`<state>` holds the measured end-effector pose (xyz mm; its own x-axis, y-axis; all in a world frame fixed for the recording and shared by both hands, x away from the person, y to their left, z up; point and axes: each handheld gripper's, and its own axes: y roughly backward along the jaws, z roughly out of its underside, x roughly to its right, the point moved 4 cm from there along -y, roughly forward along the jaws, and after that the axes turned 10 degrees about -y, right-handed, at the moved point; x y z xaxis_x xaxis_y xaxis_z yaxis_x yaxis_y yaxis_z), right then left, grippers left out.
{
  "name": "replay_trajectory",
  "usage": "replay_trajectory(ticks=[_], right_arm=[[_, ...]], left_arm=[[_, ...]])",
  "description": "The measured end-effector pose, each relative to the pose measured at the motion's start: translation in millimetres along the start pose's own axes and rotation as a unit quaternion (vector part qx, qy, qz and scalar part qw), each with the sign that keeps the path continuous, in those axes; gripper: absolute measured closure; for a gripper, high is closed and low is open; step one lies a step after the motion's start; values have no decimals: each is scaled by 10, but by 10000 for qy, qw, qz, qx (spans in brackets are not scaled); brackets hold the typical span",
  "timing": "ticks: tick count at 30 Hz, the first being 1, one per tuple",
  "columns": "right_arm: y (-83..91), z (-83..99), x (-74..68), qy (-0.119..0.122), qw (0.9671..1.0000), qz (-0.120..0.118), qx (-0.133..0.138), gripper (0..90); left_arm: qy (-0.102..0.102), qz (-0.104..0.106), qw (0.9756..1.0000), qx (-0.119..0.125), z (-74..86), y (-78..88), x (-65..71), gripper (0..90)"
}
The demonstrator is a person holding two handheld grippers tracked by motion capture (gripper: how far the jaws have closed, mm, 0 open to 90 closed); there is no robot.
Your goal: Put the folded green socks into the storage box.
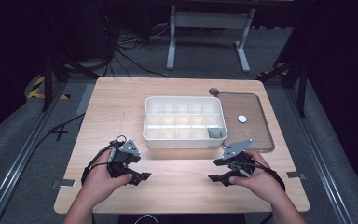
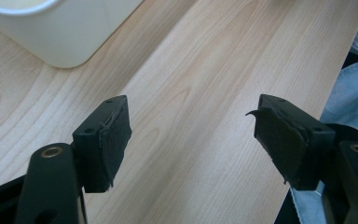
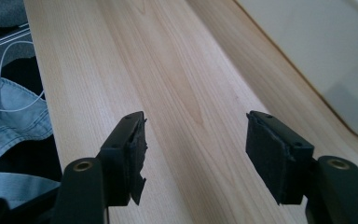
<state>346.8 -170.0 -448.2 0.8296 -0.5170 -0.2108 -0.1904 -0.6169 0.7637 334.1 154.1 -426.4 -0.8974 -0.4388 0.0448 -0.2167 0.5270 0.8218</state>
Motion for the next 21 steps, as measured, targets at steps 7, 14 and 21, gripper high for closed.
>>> replay_trajectory(ticks=[7,14,21], right_arm=[[-160,108,37,46,10000,35,-48,374],[-306,240,30,61,10000,5,-18,372],[-370,304,-27,204,9998,30,-33,373]], left_arm=[[-25,104,9997,-227,29,-103,17,260],[-256,98,9982,-539,35,-275,60,233],[-313,169,9977,-585,47,-312,71,231]])
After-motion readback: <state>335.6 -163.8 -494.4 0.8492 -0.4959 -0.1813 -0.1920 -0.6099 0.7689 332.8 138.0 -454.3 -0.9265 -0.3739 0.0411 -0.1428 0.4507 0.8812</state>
